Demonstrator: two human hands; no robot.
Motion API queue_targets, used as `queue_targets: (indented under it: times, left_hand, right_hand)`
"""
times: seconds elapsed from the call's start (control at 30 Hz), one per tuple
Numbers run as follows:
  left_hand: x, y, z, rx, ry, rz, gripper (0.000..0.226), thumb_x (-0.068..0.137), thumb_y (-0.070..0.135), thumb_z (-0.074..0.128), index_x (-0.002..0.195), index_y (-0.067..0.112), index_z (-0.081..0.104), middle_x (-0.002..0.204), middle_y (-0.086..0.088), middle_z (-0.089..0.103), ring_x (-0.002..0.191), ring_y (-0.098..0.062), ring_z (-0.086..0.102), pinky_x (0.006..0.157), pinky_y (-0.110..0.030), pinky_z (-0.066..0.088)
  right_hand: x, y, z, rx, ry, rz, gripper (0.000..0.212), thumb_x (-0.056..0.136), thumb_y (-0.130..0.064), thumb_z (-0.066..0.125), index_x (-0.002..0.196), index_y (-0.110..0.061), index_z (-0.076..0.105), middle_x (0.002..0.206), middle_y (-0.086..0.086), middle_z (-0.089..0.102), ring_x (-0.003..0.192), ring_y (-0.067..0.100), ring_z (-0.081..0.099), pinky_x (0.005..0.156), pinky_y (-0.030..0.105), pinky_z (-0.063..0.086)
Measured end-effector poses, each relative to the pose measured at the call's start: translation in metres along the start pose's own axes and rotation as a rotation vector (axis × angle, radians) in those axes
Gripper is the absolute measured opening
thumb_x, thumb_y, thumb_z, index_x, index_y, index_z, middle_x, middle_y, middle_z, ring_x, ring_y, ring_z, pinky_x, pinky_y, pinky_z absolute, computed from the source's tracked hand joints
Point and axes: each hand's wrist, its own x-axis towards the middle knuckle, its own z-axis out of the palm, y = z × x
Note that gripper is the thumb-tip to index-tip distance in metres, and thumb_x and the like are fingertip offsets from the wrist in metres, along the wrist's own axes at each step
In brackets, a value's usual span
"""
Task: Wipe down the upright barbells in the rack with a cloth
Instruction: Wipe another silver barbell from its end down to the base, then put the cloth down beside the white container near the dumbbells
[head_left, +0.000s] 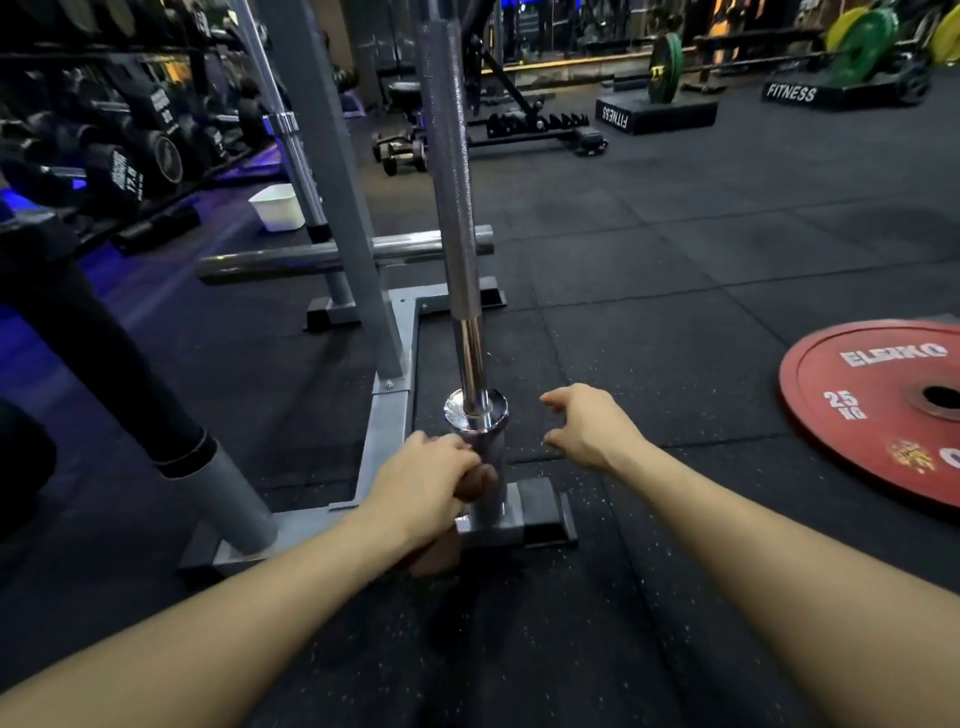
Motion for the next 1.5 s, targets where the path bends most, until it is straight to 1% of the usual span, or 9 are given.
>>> queue_targets:
  times: [0.17, 0.3, 0.5, 0.6, 0.8, 1.03, 1.13, 1.27, 1.5]
  left_hand:
    - [-0.018, -0.028, -0.018, -0.146, 0.058, -0.109, 0.042, 0.085, 0.033, 0.066, 0.125, 0.030, 0.053, 0.135, 0.020, 0.043, 0.115, -0.018, 0.039, 0.091, -0.036, 0.046]
    - [-0.034, -0.034, -0.059, -0.246, 0.006, -0.155, 0.045, 0.085, 0.031, 0.067, 0.127, 0.031, 0.051, 0.136, 0.020, 0.042, 0.116, -0.019, 0.039, 0.094, -0.037, 0.045]
    - [-0.070, -0.036, -0.144, -0.352, -0.051, -0.245, 0.050, 0.084, 0.033, 0.068, 0.130, 0.033, 0.049, 0.135, 0.019, 0.042, 0.116, -0.019, 0.040, 0.100, -0.034, 0.040]
    - [-0.091, -0.039, -0.200, -0.405, -0.049, -0.288, 0.053, 0.084, 0.033, 0.068, 0.132, 0.034, 0.047, 0.136, 0.021, 0.040, 0.114, -0.017, 0.039, 0.099, -0.033, 0.040]
    - [-0.147, -0.056, -0.324, -0.469, 0.004, -0.413, 0.054, 0.084, 0.033, 0.067, 0.133, 0.038, 0.047, 0.137, 0.021, 0.039, 0.117, -0.017, 0.039, 0.099, -0.033, 0.041]
    - [-0.234, -0.111, -0.468, -0.508, 0.112, -0.625, 0.054, 0.080, 0.037, 0.070, 0.131, 0.037, 0.051, 0.138, 0.017, 0.042, 0.118, -0.020, 0.045, 0.101, -0.033, 0.039]
    - [-0.273, -0.145, -0.523, -0.491, 0.179, -0.717, 0.058, 0.078, 0.037, 0.072, 0.132, 0.035, 0.051, 0.140, 0.014, 0.044, 0.120, -0.021, 0.046, 0.103, -0.031, 0.037]
    - [-0.323, -0.201, -0.586, -0.506, 0.289, -0.818, 0.060, 0.079, 0.034, 0.073, 0.134, 0.031, 0.050, 0.138, 0.012, 0.045, 0.121, -0.021, 0.045, 0.103, -0.030, 0.036]
    - [-0.387, -0.323, -0.678, -0.445, 0.451, -0.893, 0.063, 0.072, 0.035, 0.078, 0.130, 0.026, 0.056, 0.132, 0.003, 0.052, 0.117, -0.025, 0.052, 0.102, -0.033, 0.038]
  right_hand:
    - [0.001, -0.020, -0.013, -0.140, -0.081, 0.008, 0.054, 0.089, -0.008, 0.058, 0.141, -0.018, 0.045, 0.140, 0.004, 0.051, 0.125, 0.023, 0.051, 0.102, 0.034, 0.044]
    - [-0.013, -0.053, -0.034, -0.216, -0.218, 0.023, 0.053, 0.090, -0.012, 0.059, 0.141, -0.017, 0.046, 0.139, 0.004, 0.052, 0.123, 0.024, 0.052, 0.101, 0.035, 0.045]
    - [-0.048, -0.126, -0.085, -0.241, -0.373, 0.035, 0.044, 0.084, -0.012, 0.058, 0.127, -0.021, 0.060, 0.120, 0.009, 0.062, 0.107, 0.029, 0.061, 0.090, 0.035, 0.051]
    - [-0.065, -0.174, -0.112, -0.259, -0.428, -0.024, 0.040, 0.088, -0.017, 0.056, 0.127, -0.018, 0.058, 0.125, 0.012, 0.056, 0.114, 0.032, 0.057, 0.090, 0.033, 0.047]
    - [-0.091, -0.296, -0.192, -0.298, -0.488, -0.154, 0.051, 0.090, -0.015, 0.057, 0.140, -0.014, 0.045, 0.136, 0.013, 0.045, 0.124, 0.032, 0.048, 0.102, 0.036, 0.042]
    - [-0.117, -0.477, -0.288, -0.316, -0.529, -0.384, 0.051, 0.093, -0.018, 0.056, 0.142, -0.015, 0.043, 0.139, 0.013, 0.043, 0.126, 0.032, 0.046, 0.102, 0.035, 0.040]
    - [-0.128, -0.557, -0.305, -0.330, -0.535, -0.479, 0.049, 0.092, -0.019, 0.057, 0.139, -0.015, 0.046, 0.137, 0.012, 0.044, 0.124, 0.033, 0.048, 0.100, 0.037, 0.042]
    - [-0.136, -0.664, -0.311, -0.336, -0.527, -0.616, 0.055, 0.092, -0.022, 0.059, 0.144, -0.017, 0.041, 0.143, 0.009, 0.040, 0.128, 0.030, 0.045, 0.105, 0.035, 0.039]
    - [-0.137, -0.842, -0.319, -0.272, -0.423, -0.790, 0.055, 0.090, -0.023, 0.061, 0.141, -0.014, 0.044, 0.136, 0.015, 0.044, 0.126, 0.034, 0.046, 0.104, 0.037, 0.037]
